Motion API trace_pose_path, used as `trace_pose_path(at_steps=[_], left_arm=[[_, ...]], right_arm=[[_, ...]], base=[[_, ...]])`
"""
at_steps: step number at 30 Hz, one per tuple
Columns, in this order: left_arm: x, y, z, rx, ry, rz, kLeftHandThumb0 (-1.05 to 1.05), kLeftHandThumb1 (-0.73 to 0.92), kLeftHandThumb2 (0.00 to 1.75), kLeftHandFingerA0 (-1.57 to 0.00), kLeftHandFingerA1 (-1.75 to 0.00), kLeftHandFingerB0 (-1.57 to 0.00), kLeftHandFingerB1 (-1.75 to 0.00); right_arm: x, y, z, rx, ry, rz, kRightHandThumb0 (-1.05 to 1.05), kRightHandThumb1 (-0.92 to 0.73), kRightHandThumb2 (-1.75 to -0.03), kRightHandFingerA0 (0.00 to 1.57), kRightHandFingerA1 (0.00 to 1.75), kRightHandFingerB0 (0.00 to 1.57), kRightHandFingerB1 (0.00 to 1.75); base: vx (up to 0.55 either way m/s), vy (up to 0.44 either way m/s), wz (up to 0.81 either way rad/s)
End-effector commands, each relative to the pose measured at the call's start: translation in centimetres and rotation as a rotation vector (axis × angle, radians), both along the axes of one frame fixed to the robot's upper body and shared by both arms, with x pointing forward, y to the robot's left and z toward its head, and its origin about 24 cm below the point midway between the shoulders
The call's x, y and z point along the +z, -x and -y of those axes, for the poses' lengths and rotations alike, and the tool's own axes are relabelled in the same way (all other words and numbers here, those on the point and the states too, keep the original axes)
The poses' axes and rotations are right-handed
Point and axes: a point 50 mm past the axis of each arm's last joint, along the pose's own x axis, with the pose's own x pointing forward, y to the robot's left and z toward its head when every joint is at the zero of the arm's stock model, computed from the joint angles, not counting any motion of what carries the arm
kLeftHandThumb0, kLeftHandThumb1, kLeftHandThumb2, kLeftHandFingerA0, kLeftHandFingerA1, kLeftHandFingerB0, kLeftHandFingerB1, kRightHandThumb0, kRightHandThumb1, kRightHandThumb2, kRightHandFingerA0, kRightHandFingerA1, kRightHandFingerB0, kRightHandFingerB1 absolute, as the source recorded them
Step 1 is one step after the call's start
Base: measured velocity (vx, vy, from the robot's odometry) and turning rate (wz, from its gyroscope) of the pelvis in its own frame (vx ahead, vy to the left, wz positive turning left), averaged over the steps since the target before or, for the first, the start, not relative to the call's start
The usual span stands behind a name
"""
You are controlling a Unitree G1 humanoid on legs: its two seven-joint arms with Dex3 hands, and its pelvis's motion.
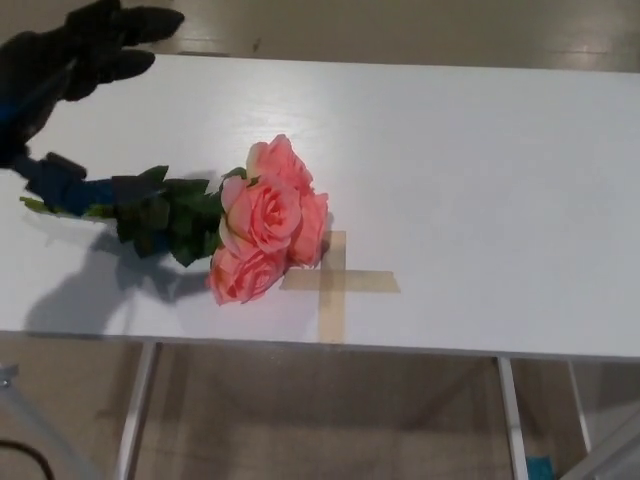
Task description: Use the left hand to pick up the rose and passes it to a human.
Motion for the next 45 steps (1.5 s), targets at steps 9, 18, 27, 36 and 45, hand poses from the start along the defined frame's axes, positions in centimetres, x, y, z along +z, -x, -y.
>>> trace_pose_path(at_steps=[9,18,27,36,45], left_arm=[[-4.5,-4.7,2.4,0.175,-0.585,-0.133,-0.74,0.42,0.72,-0.08,-0.30,-0.05,-0.21],[-6.7,-5.9,3.6,0.183,-0.650,-0.225,-0.63,0.38,0.80,-0.03,-0.28,-0.02,-0.25],[-8.4,-5.8,4.7,0.160,-0.662,-0.250,-0.60,0.37,0.78,-0.03,-0.26,-0.03,-0.27],[-8.8,-6.2,4.6,0.170,-0.666,-0.262,-0.67,0.40,0.70,-0.09,-0.29,-0.06,-0.25],[-9.7,-6.0,5.0,0.117,-0.679,-0.287,-0.20,0.78,0.64,-0.67,-1.17,-0.40,-0.33]], right_arm=[[0.3,-0.4,0.7,0.003,0.002,-0.007,-0.30,-0.71,-0.61,0.62,0.41,0.50,0.37],[0.2,-0.2,0.6,0.010,-0.008,-0.002,-0.30,-0.71,-0.61,0.63,0.41,0.51,0.37],[0.3,-0.4,0.7,0.003,-0.015,0.001,-0.30,-0.71,-0.61,0.62,0.41,0.50,0.37],[0.5,-0.9,0.6,0.001,-0.018,0.019,-0.31,-0.71,-0.61,0.63,0.41,0.53,0.38],[0.7,-1.4,0.5,-0.012,-0.030,0.030,-0.31,-0.71,-0.61,0.63,0.41,0.52,0.38]], base=[[0.00,0.000,0.00],[0.00,0.000,0.00],[0.00,0.000,0.00],[0.00,0.000,0.00],[0.00,0.000,0.00]])
